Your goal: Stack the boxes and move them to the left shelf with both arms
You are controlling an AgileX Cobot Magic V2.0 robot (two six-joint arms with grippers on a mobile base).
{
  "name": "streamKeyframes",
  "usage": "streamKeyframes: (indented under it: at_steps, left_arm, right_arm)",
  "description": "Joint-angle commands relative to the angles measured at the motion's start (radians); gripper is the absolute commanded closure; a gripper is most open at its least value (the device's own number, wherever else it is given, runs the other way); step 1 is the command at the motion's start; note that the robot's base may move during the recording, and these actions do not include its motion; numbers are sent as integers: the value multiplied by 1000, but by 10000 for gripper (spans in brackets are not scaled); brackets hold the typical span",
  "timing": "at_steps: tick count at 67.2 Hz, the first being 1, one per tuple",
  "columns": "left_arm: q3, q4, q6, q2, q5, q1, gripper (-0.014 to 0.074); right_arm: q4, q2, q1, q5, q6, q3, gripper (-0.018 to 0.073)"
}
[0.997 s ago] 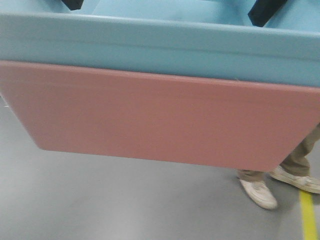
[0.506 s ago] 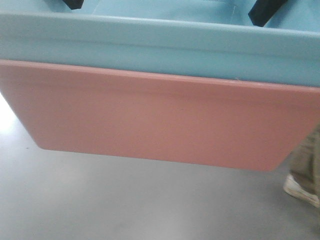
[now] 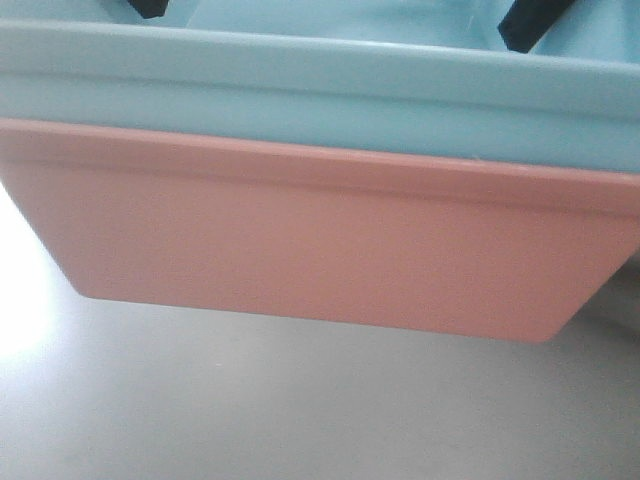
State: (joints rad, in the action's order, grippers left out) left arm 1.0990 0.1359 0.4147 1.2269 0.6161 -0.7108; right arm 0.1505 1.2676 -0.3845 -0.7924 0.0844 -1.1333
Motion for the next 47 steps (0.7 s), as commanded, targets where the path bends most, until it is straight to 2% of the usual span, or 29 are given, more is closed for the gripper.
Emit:
streamKeyframes:
  at_steps: [1,47]
  left_arm:
    - [39,-5,-51,-52,-94,-15,601]
    - [39,-7,-51,-52,-94,-15,601]
  right_arm:
    - [-54,-33,16,104,-35,-31,505]
    - [-54,-33,17,103,-35,-31,505]
